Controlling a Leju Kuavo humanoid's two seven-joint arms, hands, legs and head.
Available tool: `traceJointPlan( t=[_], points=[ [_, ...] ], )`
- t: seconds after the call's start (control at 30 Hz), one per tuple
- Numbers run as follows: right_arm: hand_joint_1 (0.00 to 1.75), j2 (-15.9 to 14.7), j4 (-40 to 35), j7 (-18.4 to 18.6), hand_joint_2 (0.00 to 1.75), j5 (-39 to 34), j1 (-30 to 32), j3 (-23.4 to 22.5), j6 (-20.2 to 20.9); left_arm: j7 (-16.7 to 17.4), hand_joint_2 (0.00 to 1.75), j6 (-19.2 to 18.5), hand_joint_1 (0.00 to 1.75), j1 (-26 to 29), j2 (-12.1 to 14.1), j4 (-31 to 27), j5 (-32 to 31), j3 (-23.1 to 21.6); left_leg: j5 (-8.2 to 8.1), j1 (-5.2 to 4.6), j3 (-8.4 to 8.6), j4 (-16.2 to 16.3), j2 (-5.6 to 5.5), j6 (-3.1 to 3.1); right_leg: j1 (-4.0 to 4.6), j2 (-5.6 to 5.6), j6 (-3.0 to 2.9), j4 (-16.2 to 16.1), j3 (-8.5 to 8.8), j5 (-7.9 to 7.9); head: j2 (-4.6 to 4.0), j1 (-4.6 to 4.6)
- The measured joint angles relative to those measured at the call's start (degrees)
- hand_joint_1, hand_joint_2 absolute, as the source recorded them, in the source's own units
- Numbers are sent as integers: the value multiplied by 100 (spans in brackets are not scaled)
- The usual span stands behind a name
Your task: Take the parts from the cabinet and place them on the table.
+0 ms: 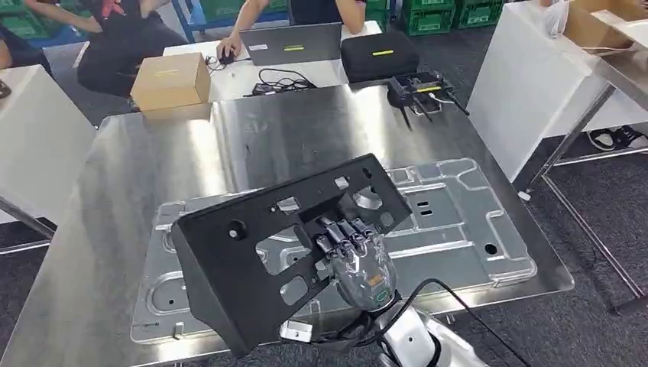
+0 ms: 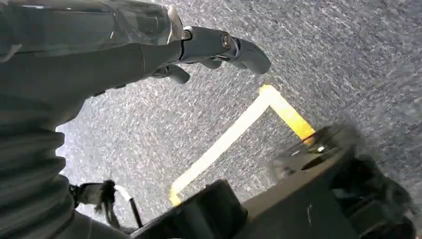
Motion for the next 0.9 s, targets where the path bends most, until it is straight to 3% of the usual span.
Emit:
traceJointPlan(
  t=[0.03,0.07,0.1,0.13,0.2,0.3,0.33,0.37,0.4,0.43,0.5,0.53,0.57,0.6,0.63,0.67,0.7,0.73,0.83,0.87,0.9],
  points=[
    [175,4,0,0,175,-13,3,0,4,0,175,-7,0,4,2,0,0,0,-313,-90,-8,-41,4,45,11,13,44,-16,19,1,0,0],
    [175,7,-4,0,175,-20,0,-2,4,-2,175,-2,0,12,4,0,4,2,-333,-96,13,-65,-18,108,10,4,101,-26,9,-31,0,2],
    [175,11,-2,0,175,-42,22,-4,20,-18,175,2,0,26,4,0,2,7,-208,-99,19,-103,-35,158,11,-6,146,37,49,15,0,2],
    [175,11,-4,0,175,-74,29,-2,20,-18,175,-2,0,27,4,0,0,7,-234,-92,62,-107,-53,213,23,-12,190,115,50,40,0,4],
    [175,9,-4,-2,175,-85,22,-7,22,-18,175,-4,0,39,-4,0,-4,7,-239,-87,248,-137,-76,296,3,-11,196,343,-1,-109,0,4],
    [175,11,-13,-2,175,-92,31,-9,24,-15,175,-11,0,48,-13,0,-20,7,-288,-132,298,-132,-82,392,74,2,161,1530,-720,-630,0,15],
    [175,4,-13,-4,175,-94,42,-9,26,-15,175,-13,0,63,-13,0,-17,7,-312,-156,319,-131,-94,421,105,13,155,1830,-956,-701,0,13],
    [175,0,-13,-7,175,-94,54,-9,28,-15,175,-13,0,66,-15,0,-17,7,-342,-172,351,-129,-117,434,124,17,146,1835,-1056,-611,0,13],
    [175,0,-13,-9,175,-94,56,-9,28,-15,175,-13,0,67,-15,0,-20,7,-373,-183,392,-128,-130,437,135,17,126,1615,-1021,-406,0,13],
    [175,-2,-13,-11,175,-94,56,-9,28,-15,175,-13,0,67,-17,0,-20,7,-416,-189,453,-128,-141,438,143,17,94,1174,-877,-92,0,13],
    [175,0,-13,-11,175,-94,55,-9,31,-13,175,-15,0,80,-24,0,-22,4,-521,-198,569,-128,-151,408,158,18,34,201,-515,487,0,13],
    [175,-7,-7,-13,175,-96,54,-9,42,-13,175,-15,0,79,-24,0,-20,7,-566,-235,590,-90,-158,376,177,21,21,117,-485,207,0,11],
    [175,-4,-7,-20,175,-103,43,-9,44,-9,175,-15,0,78,-24,0,-22,4,-601,-229,556,-108,-156,337,187,16,3,137,-468,119,0,18],
    [175,7,-9,-17,175,-112,58,-11,46,-4,175,-13,0,83,-26,0,-22,4,-598,-234,605,-56,-158,301,188,23,-46,96,-461,258,0,15],
    [175,0,-7,-18,175,-122,57,-11,46,-4,175,-13,0,89,-26,0,-22,4,-591,-236,613,-24,-158,289,185,23,-85,92,-441,239,0,20],
    [175,9,-7,-17,175,-125,56,-13,46,-2,175,-9,0,87,6,2,-22,4,-643,-252,623,-8,-160,272,128,19,-110,85,-366,252,0,20],
    [175,22,-11,-18,175,-129,41,-17,46,-2,175,-7,0,84,-2,0,-22,4,-695,-237,566,147,-144,216,117,19,-131,77,-317,225,0,15],
    [175,22,-11,-11,175,-142,36,-26,55,-2,175,-7,0,78,-2,0,-22,4,-804,-201,401,455,-143,159,110,19,-154,77,-300,205,0,4],
    [175,22,-9,13,175,-208,48,-33,122,-18,175,4,0,13,4,0,-11,26,-1269,-86,-375,1647,-130,26,101,17,-138,79,-251,115,0,4],
    [175,15,-2,33,175,-238,60,-35,155,-18,175,4,0,-10,4,0,-11,37,-1231,-65,-488,1741,-126,-2,93,15,-125,80,-208,79,0,7],
    [175,15,-2,48,175,-273,62,-37,181,-18,175,4,0,-11,4,0,-11,41,-1067,-55,-455,1569,-124,-14,85,18,-110,79,-158,47,0,4]
  ],
)
